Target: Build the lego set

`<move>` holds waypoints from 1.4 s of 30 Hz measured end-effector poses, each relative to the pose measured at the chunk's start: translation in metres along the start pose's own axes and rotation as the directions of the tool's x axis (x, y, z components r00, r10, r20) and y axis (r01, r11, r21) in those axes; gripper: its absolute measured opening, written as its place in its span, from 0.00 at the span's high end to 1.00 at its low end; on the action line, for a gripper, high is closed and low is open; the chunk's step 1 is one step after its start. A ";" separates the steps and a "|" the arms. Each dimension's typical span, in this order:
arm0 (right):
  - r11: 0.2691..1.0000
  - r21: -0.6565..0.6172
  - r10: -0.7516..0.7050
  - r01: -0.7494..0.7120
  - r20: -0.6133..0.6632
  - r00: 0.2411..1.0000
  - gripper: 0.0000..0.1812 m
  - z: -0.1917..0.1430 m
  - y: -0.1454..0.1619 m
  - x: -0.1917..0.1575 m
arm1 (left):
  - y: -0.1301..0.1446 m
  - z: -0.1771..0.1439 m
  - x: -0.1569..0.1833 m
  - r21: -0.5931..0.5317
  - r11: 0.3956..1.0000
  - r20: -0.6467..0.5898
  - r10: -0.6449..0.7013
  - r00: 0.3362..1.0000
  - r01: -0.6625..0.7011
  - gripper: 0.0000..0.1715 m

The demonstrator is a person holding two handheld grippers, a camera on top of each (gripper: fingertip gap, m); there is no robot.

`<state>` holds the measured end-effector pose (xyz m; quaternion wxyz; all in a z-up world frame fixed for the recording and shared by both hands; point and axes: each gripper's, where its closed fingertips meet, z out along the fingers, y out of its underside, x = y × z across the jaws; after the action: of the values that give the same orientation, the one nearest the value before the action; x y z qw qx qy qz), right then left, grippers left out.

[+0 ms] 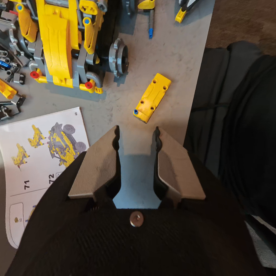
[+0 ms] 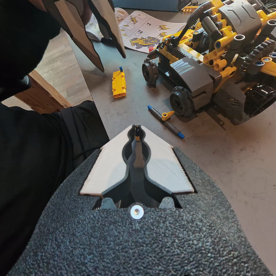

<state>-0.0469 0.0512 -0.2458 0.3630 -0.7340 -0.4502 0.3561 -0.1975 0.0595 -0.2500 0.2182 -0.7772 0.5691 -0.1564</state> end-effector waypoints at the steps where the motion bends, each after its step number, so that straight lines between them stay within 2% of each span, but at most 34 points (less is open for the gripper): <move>1: 1.000 0.000 0.001 -0.001 0.002 1.000 0.97 0.000 0.000 0.000 | -0.001 0.003 0.000 -0.004 1.000 0.005 0.019 1.000 -0.019 0.74; 17: 1.000 0.001 -0.004 0.004 0.004 1.000 0.97 0.000 0.000 -0.001 | -0.028 0.030 0.025 0.033 0.999 -0.038 -0.011 0.999 0.012 0.73; 21: 1.000 0.002 -0.001 0.001 0.005 1.000 0.97 0.000 0.000 -0.001 | -0.048 0.039 0.043 0.106 0.993 -0.103 -0.043 0.994 0.054 0.78; 23: 1.000 0.003 -0.004 0.004 0.002 1.000 0.97 0.000 0.000 -0.001 | -0.054 0.044 0.043 0.134 0.990 -0.071 -0.024 0.997 0.034 0.84; 27: 1.000 0.003 -0.006 0.006 -0.001 1.000 0.97 0.000 0.000 -0.001 | -0.061 0.049 0.042 0.167 0.986 -0.021 0.006 1.000 -0.003 0.86; 32: 1.000 0.004 -0.006 0.006 -0.003 1.000 0.97 0.000 0.000 -0.001 | -0.061 0.049 0.032 0.165 0.984 0.012 -0.067 0.998 0.064 0.86; 34: 1.000 0.004 -0.007 0.007 -0.004 1.000 0.97 0.000 0.000 -0.001 | -0.063 0.050 0.030 0.171 0.981 0.020 -0.097 0.995 0.092 0.83; 37: 1.000 0.004 -0.006 0.006 -0.003 1.000 0.97 0.000 0.000 -0.001 | -0.060 0.048 0.031 0.130 0.991 0.042 -0.050 0.998 0.044 0.77; 40: 1.000 0.005 -0.006 0.006 0.001 1.000 0.97 0.000 0.000 -0.001 | -0.055 0.032 0.018 0.093 0.996 0.127 0.002 0.992 -0.014 0.76; 42: 1.000 0.006 -0.002 0.002 0.005 1.000 0.97 0.000 0.000 -0.001 | -0.051 0.017 0.013 0.087 0.996 0.139 0.016 0.990 -0.028 0.75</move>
<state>-0.0472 0.0501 -0.2453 0.3642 -0.7316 -0.4509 0.3590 -0.1437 0.0629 -0.2379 0.2931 -0.7693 0.5538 -0.1250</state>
